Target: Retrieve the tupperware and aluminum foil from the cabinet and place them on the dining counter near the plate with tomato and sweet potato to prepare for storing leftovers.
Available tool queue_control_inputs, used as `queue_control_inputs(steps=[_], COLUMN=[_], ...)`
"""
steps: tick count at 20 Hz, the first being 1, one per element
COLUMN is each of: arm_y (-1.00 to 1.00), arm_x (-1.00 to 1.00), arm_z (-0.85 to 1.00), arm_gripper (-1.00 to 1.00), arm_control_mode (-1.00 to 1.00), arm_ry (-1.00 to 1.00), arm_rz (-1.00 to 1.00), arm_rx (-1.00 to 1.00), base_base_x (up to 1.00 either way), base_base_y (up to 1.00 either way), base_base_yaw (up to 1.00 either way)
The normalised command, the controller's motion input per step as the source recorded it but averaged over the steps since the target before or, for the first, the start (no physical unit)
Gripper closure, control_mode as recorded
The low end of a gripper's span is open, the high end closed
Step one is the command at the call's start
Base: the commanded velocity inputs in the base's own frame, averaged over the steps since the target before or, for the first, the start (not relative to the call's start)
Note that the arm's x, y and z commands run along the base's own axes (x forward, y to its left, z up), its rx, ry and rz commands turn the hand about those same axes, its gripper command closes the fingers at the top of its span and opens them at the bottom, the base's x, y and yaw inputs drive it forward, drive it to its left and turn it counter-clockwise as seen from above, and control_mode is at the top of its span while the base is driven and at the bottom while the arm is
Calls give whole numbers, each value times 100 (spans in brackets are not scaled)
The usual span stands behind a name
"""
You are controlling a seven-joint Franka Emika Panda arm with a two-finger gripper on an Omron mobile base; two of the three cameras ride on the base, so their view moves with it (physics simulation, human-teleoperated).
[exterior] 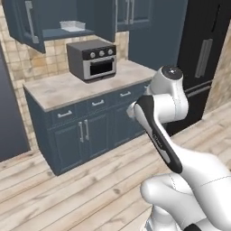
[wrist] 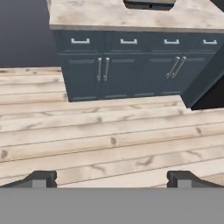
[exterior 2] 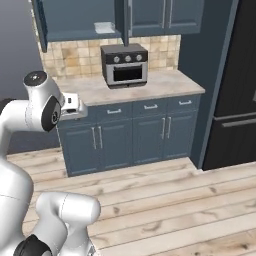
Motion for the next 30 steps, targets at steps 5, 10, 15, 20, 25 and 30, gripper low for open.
queue_control_inputs(steps=[5,10,15,20,25,30], arm_y=[0,0,0,0,0,0], arm_x=[0,0,0,0,0,0], arm_z=[0,0,0,0,0,0], arm_gripper=[-100,-100,-100,-100,-100,-100], arm_control_mode=[100,100,100,100,100,100], arm_ry=[0,0,0,0,0,0], arm_rz=[0,0,0,0,0,0], arm_rx=[0,0,0,0,0,0], base_base_x=[100,100,100,98,72,57], base_base_y=[-26,-25,-2,0,-19,-28], base_base_yaw=[6,19,30,23,11,4])
